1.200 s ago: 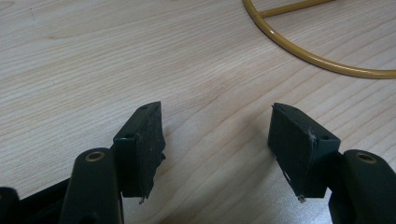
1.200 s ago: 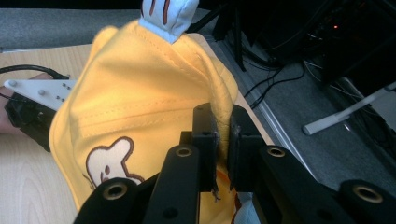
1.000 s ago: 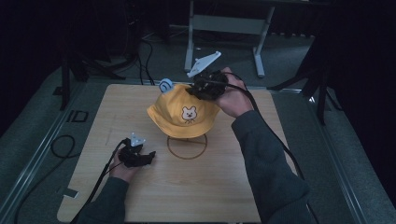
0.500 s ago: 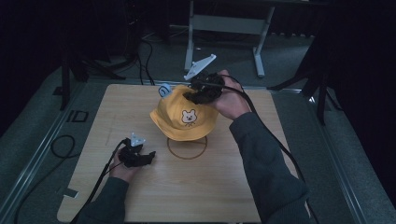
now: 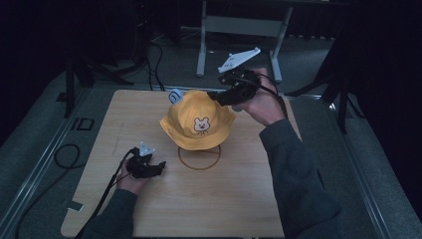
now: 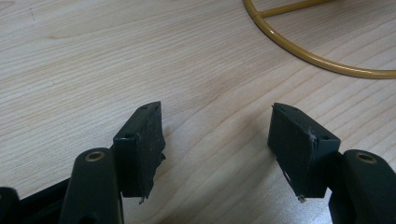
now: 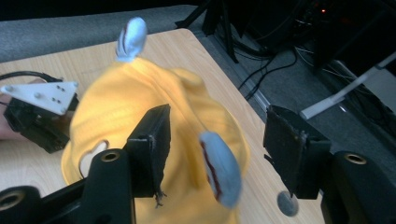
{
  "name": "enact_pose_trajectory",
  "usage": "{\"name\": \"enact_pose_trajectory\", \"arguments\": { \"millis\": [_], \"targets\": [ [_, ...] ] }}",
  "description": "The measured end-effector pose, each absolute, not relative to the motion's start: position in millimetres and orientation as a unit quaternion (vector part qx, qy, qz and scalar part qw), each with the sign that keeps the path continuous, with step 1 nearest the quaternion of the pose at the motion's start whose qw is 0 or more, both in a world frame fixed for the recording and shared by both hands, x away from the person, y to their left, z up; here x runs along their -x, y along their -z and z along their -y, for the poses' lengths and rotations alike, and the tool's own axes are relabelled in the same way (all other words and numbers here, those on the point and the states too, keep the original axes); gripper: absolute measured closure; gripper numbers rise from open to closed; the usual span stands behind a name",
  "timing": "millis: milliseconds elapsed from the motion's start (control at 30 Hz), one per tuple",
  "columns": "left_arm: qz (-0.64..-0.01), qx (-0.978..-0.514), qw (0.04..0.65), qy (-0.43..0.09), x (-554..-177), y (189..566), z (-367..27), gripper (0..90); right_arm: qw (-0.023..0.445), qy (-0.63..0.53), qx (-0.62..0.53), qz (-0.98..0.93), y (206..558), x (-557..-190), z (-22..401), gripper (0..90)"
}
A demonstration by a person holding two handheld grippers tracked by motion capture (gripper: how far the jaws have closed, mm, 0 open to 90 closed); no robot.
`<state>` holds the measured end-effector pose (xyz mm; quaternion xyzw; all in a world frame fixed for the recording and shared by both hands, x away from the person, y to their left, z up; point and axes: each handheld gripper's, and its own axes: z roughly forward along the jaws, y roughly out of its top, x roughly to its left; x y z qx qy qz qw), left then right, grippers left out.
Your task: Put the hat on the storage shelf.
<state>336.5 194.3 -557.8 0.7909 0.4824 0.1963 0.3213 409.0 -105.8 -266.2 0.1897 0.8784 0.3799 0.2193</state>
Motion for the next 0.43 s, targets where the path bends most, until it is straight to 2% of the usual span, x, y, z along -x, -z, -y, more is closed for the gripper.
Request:
{"name": "enact_pose_trajectory", "arguments": {
  "millis": [433],
  "targets": [
    [-0.484,-0.789,0.323,-0.196,-336.6,558.1,-193.6,36.0,0.219,-0.380,-0.215,-0.873,278.3,-411.3,139.1,39.4]
  ]
}}
